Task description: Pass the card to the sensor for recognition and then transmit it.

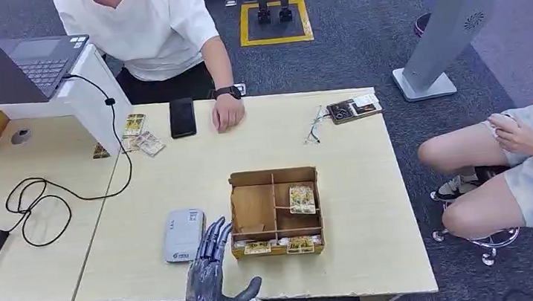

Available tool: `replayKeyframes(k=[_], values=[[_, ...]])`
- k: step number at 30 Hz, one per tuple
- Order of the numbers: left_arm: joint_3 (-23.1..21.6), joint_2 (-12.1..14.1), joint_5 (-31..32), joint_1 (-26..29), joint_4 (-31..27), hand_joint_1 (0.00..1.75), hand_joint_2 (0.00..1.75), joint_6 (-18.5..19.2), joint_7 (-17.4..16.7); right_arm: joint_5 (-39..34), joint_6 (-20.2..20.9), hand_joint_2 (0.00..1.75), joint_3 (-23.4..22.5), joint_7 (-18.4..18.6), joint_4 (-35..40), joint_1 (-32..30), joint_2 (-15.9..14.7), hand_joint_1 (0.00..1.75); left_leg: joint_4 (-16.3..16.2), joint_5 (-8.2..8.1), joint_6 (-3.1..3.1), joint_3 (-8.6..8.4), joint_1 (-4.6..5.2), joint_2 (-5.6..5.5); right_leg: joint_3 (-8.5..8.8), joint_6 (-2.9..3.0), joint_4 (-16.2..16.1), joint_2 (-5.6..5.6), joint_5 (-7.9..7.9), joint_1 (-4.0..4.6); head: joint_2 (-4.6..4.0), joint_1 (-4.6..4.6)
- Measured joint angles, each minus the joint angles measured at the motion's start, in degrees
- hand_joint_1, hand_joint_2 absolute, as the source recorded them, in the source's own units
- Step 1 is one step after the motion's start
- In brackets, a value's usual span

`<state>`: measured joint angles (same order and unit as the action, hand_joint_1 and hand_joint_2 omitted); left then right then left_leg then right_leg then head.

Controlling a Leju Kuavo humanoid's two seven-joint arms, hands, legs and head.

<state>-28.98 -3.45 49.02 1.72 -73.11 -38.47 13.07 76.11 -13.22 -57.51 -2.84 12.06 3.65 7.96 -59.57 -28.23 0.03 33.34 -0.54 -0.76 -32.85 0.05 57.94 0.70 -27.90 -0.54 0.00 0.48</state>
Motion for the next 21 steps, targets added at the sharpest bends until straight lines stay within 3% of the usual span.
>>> replayKeyframes(k=[5, 12, 21], values=[[0.26, -1.01, 3.50, -1.38, 2.45, 0.00, 1.75, 0.00, -1.38, 0.70, 0.04, 1.75, 0.02, 0.04, 0.00, 0.04, 0.00, 0.00, 0.00, 0.00, 0.00, 0.01, 0.00, 0.00, 0.00, 0.00, 0.00, 0.00, 0.00, 0.00, 0.00, 0.00], [2.29, -2.89, 7.22, -2.45, 4.48, 0.00, 1.75, 0.00, -0.40, 0.79, 0.15, 1.75, 0.02, 0.52, 0.00, 0.06, 0.00, 0.00, -0.01, 0.00, 0.00, 0.01, 0.01, 0.00, 0.01, 0.00, 0.00, 0.00, 0.00, 0.00, 0.00, 0.02], [8.72, -6.89, 13.04, -3.27, 5.27, 0.00, 1.75, 0.00, 7.02, 1.73, 0.20, 1.75, 0.11, 0.59, 0.00, 0.18, 0.00, 0.00, -0.01, 0.00, 0.00, 0.00, 0.00, 0.00, 0.01, 0.00, 0.00, -0.01, 0.00, 0.00, 0.00, 0.02]])
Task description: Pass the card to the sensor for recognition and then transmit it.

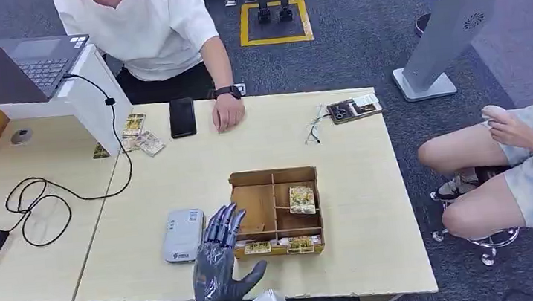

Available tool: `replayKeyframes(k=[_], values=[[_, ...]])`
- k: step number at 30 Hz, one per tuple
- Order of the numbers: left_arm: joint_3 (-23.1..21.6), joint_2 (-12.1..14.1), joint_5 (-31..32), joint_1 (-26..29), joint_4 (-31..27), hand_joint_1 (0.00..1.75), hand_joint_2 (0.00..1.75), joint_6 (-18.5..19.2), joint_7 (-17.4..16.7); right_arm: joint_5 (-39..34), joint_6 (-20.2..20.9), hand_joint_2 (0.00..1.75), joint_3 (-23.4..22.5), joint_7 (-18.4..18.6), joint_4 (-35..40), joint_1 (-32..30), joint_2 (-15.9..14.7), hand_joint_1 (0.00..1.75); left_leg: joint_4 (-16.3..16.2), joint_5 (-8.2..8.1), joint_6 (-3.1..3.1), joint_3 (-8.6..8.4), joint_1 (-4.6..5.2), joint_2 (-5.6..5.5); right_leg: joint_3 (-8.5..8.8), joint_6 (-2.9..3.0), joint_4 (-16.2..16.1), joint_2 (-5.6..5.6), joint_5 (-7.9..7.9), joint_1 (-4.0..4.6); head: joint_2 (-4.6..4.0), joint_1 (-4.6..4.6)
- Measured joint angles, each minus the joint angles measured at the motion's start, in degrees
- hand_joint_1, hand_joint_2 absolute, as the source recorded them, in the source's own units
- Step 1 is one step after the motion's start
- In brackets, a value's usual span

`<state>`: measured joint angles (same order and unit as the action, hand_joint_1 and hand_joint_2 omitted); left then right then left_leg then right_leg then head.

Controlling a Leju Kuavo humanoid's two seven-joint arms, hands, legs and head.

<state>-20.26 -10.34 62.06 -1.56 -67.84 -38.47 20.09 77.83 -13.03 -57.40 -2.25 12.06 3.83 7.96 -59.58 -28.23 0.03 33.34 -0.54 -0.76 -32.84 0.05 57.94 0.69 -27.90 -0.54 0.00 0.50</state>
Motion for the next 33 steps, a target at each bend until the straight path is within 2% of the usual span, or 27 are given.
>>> replayKeyframes(k=[2, 4, 7, 13, 17, 22, 33], values=[[2.73, -1.22, 2.56, -0.07, 0.00, 0.00, 1.75, 0.00, 1.57, 0.02, 0.00, 1.75, 0.02, 0.02, -0.02, 0.03, 0.00, 0.00, 0.00, 0.00, 0.00, 0.00, 0.00, 0.00, 0.00, 0.00, 0.00, 0.00, 0.00, 0.00, 0.00, 0.00], [4.61, -2.01, 4.57, -0.13, 0.02, 0.00, 1.75, 0.00, 1.50, 0.07, 0.00, 1.75, 0.07, 0.02, -0.02, 0.07, 0.00, 0.00, 0.00, 0.00, 0.00, -0.01, 0.00, 0.00, 0.00, 0.00, 0.00, 0.00, 0.00, 0.00, 0.00, 0.00], [6.07, -2.62, 9.23, -0.42, 0.13, 0.00, 1.75, 0.00, -1.31, 0.11, 0.13, 1.75, 0.17, 0.02, -0.02, 0.11, 0.00, 0.00, 0.00, 0.00, 0.00, 0.00, 0.00, 0.00, 0.00, 0.00, 0.00, 0.00, 0.00, 0.00, 0.00, 0.02], [6.22, -2.71, 17.26, -1.13, 0.70, 0.00, 1.75, 0.00, -7.24, 0.79, 0.42, 1.75, 0.42, 0.02, -0.02, 0.19, 0.00, 0.00, 0.00, 0.00, 0.00, 0.00, 0.00, 0.00, 0.00, 0.00, 0.00, 0.00, 0.00, 0.00, 0.00, 0.00], [6.22, -2.69, 18.79, -1.32, 1.05, 0.00, 1.75, 0.00, -8.53, 0.79, 0.42, 1.75, 0.44, 0.02, -0.02, 0.22, 0.00, 0.00, 0.00, 0.00, 0.00, 0.00, 0.00, 0.00, 0.00, 0.00, 0.00, 0.00, 0.00, 0.00, 0.00, 0.00], [6.18, -2.62, 18.88, -1.38, 1.40, 0.00, 1.75, 0.00, -8.55, 0.79, 0.48, 1.75, 0.46, 0.02, -0.02, 0.23, 0.00, 0.00, 0.00, 0.00, 0.00, 0.00, 0.00, 0.00, 0.00, 0.00, 0.00, 0.00, 0.00, 0.00, 0.00, 0.00], [4.26, -1.62, 18.77, -1.47, 2.05, 0.00, 1.75, 0.00, -6.58, 0.85, 0.79, 1.75, 0.70, 0.00, -0.02, 0.41, 0.00, 0.00, 0.00, 0.00, 0.00, 0.00, 0.00, 0.00, 0.00, 0.00, 0.00, 0.00, 0.00, 0.00, 0.00, 0.00]])
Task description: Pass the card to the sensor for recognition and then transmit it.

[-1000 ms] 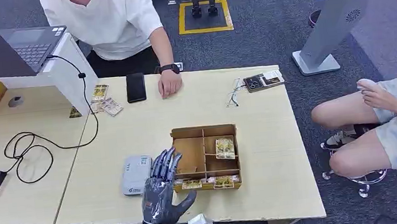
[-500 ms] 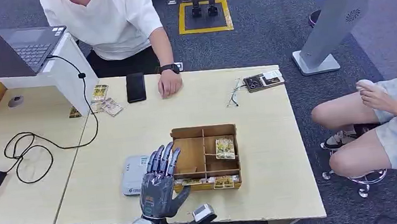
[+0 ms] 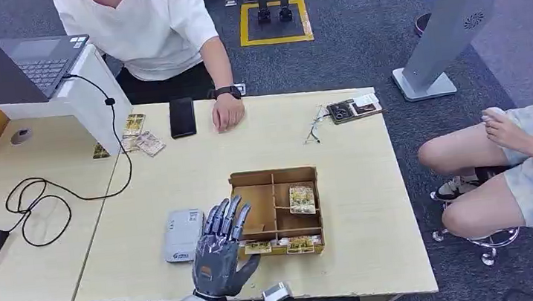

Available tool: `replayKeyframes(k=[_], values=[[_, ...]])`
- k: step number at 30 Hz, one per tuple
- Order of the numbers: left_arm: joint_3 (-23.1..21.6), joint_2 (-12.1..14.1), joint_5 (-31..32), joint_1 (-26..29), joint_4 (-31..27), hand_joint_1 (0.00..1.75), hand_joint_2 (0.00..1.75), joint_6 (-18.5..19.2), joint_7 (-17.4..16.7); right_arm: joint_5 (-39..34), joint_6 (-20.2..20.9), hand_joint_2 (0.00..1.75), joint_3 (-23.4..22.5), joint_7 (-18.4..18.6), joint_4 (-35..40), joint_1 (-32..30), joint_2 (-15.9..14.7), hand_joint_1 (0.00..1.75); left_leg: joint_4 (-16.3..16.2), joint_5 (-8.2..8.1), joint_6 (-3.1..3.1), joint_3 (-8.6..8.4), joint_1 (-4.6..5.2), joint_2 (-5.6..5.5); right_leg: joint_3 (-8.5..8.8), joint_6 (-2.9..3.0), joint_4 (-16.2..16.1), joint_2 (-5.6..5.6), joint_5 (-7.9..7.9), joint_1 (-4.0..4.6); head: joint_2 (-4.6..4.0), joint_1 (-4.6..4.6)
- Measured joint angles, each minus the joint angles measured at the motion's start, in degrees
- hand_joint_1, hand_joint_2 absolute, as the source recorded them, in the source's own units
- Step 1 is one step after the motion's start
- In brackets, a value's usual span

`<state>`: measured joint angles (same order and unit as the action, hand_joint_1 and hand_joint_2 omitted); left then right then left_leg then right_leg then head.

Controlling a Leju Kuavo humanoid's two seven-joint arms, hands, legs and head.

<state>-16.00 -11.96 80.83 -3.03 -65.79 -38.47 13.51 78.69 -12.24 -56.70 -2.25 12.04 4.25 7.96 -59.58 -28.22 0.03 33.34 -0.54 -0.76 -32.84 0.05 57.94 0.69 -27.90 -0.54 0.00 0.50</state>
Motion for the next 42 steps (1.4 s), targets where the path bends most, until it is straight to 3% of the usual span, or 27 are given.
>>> replayKeyframes(k=[14, 24, 29, 35, 42], values=[[-5.18, 2.06, 0.66, -0.71, 3.47, 0.00, 1.75, 0.00, -0.98, 0.17, 0.39, 1.75, 0.65, 0.00, 0.00, 0.39, -0.02, 0.00, 0.00, 0.00, 0.00, -0.01, 0.00, 0.01, 0.00, 0.00, 0.00, 0.01, 0.00, 0.00, 0.00, 0.00], [-7.45, 2.71, 1.81, -2.08, 5.12, 0.00, 1.75, 0.00, -4.08, 0.17, 0.48, 1.75, 0.76, 0.02, 0.00, 0.49, -0.11, 0.00, 0.00, 0.00, 0.00, -0.01, 0.00, 0.01, 0.00, 0.00, 0.00, 0.01, 0.00, 0.00, 0.00, 0.00], [-8.61, 3.11, 2.19, -2.91, 6.49, 0.00, 1.75, 0.00, -7.08, 0.11, 0.53, 1.75, 0.76, 0.04, 0.00, 0.49, -0.11, 0.00, 0.00, 0.00, 0.00, -0.01, 0.00, 0.00, 0.00, 0.00, 0.00, 0.01, 0.00, 0.00, 0.00, 0.00], [-10.63, 3.65, 3.76, -4.15, 9.94, 0.00, 1.75, 0.00, -13.11, 0.07, 0.64, 1.75, 0.76, 0.17, 0.00, 0.50, -0.11, 0.00, 0.00, 0.00, 0.00, -0.01, 0.00, 0.01, 0.00, 0.00, 0.00, 0.01, 0.00, 0.00, 0.00, 0.00], [-11.78, 4.16, 3.65, -4.95, 12.31, 0.00, 1.75, -0.02, -15.93, -0.15, 0.66, 1.75, 0.76, 0.35, 0.00, 0.49, -0.13, 0.00, 0.00, 0.00, 0.00, -0.01, 0.00, 0.00, 0.00, 0.00, 0.00, 0.01, 0.00, 0.00, 0.00, 0.00]])
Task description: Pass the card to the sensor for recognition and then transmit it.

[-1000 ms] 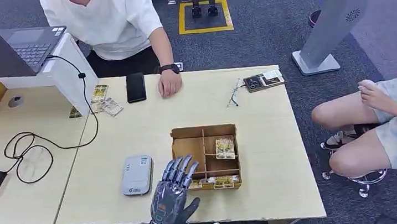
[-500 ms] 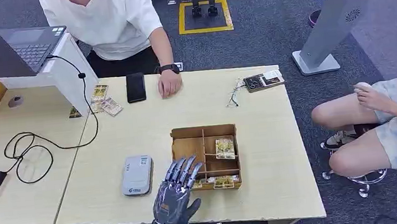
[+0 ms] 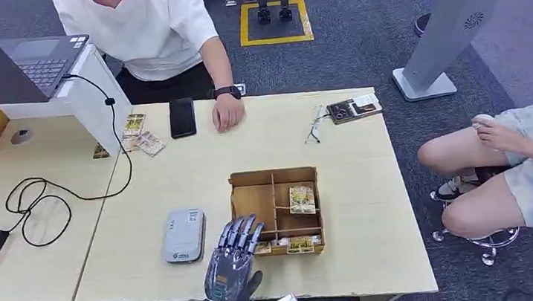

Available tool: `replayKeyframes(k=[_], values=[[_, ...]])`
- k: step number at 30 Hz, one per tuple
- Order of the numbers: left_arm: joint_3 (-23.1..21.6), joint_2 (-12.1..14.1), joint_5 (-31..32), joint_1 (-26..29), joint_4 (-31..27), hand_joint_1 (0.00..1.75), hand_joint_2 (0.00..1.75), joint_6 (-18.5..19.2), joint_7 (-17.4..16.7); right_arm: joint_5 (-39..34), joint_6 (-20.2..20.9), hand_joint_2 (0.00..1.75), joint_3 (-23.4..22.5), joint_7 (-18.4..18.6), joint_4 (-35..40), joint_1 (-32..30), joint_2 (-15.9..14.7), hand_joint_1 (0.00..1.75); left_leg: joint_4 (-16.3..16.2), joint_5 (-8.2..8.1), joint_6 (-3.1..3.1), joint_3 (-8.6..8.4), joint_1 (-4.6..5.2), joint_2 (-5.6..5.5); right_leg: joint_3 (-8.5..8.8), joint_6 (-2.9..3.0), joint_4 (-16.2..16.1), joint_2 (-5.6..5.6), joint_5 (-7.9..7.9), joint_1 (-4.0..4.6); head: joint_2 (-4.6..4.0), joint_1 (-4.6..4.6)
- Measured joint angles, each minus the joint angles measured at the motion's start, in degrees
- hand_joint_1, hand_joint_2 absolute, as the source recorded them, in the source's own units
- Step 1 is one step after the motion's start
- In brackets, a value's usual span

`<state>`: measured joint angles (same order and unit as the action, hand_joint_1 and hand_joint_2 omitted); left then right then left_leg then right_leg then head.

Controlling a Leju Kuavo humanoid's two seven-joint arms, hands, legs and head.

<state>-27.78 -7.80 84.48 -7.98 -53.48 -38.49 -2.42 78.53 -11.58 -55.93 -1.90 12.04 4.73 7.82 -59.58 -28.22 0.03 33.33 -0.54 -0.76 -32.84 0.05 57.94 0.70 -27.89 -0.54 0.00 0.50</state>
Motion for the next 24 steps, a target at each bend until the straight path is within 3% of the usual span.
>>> replayKeyframes(k=[11, 23, 24], values=[[-0.22, 0.28, -1.44, 0.19, -0.35, 0.00, 1.75, -0.02, 1.33, -0.02, -0.20, 1.75, 0.00, 0.02, 0.00, -0.04, 0.00, 0.00, 0.00, 0.00, 0.00, 0.00, 0.00, 0.00, 0.01, 0.00, 0.00, 0.00, 0.00, 0.00, 0.00, 0.00], [0.46, 0.20, -0.15, 2.90, -6.21, 0.00, 1.75, -0.07, 5.16, -0.02, -0.37, 1.75, 0.00, 0.11, -0.02, -0.13, 0.00, 0.00, 0.00, 0.00, 0.00, 0.01, 0.00, 0.00, 0.00, 0.00, 0.00, 0.00, 0.00, 0.00, 0.00, 0.00], [0.57, 0.20, -0.07, 3.09, -6.90, 0.12, 1.75, -0.04, 5.57, -0.02, -0.37, 1.75, 0.00, 0.11, -0.02, -0.13, 0.00, 0.00, 0.00, 0.00, 0.00, 0.01, 0.00, 0.00, 0.01, 0.00, 0.00, 0.00, 0.00, 0.00, 0.00, 0.00]])
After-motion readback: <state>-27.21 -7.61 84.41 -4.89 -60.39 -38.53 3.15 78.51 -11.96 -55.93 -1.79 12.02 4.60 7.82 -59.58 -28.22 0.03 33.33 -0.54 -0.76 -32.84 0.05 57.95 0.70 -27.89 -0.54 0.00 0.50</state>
